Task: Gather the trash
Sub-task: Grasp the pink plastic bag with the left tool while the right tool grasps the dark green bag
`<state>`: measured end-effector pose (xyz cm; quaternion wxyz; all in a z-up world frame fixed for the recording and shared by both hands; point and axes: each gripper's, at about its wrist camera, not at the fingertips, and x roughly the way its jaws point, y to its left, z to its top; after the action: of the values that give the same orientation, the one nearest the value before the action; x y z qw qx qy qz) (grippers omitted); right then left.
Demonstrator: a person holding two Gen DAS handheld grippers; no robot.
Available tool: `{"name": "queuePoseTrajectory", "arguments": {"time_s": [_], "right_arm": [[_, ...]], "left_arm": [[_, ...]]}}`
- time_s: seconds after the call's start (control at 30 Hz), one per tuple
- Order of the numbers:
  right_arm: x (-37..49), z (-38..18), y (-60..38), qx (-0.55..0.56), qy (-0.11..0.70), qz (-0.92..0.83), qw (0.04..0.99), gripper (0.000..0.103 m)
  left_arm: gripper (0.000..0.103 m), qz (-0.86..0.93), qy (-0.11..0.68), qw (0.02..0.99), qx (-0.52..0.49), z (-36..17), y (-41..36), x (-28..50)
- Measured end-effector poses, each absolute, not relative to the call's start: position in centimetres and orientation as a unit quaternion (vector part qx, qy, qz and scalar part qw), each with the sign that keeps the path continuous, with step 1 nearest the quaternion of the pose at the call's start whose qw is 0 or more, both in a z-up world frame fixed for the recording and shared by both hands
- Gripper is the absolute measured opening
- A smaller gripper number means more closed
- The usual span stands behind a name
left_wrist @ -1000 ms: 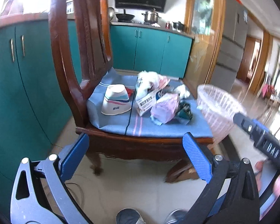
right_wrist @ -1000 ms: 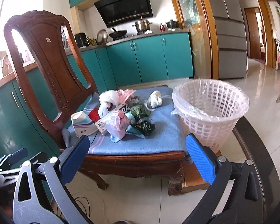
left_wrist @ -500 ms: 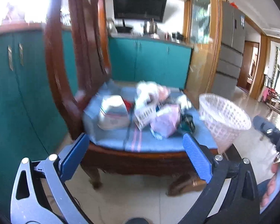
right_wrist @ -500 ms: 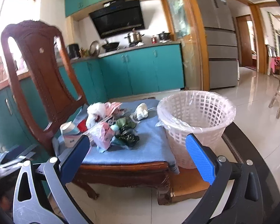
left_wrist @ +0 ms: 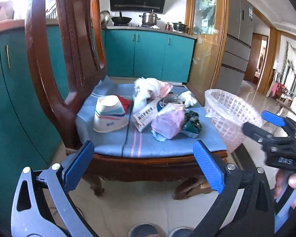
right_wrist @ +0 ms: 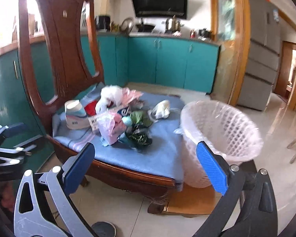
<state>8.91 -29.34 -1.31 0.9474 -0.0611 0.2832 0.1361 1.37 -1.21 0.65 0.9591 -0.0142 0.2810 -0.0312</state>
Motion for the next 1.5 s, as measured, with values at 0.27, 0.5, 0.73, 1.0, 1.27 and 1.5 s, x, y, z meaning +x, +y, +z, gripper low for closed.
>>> {"name": "queuePoseTrajectory", "arguments": {"time_s": [0.27, 0.5, 0.73, 1.0, 1.27, 1.5], "right_arm": [[15.9, -3.7, -25.5, -0.204, 0.312, 0.2, 0.906, 0.099], [17.7, -7.5, -29.2, -0.167, 0.34, 0.239, 0.894, 0.093], [17.3, -8.1, -29.0, -0.185, 0.329, 0.26, 0.889, 0.093], [18.0, -8.2, -27.0, -0.198, 0.316, 0.263, 0.89, 0.093], [21.1, -9.9, -24.8, -0.196, 0.348, 0.222, 0.889, 0.093], [22.9, -9.3, -26.3, -0.095, 0.383, 0.208, 0.895, 0.054]], "left_arm": [[0.1, -0.055, 0.364, 0.929, 0.032, -2.6, -2.4, 8.5], [0.1, -0.116, 0.356, 0.925, 0.059, -3.5, -6.0, 13.6], [0.073, -0.135, 0.389, 0.91, 0.047, -5.6, -7.8, 18.8], [0.052, -0.132, 0.369, 0.919, 0.024, -3.8, -6.1, 16.6], [0.052, -0.073, 0.281, 0.956, -0.029, 2.3, -1.1, 11.2], [0.052, -0.045, 0.274, 0.959, -0.053, 2.4, 1.0, 9.1]]}}
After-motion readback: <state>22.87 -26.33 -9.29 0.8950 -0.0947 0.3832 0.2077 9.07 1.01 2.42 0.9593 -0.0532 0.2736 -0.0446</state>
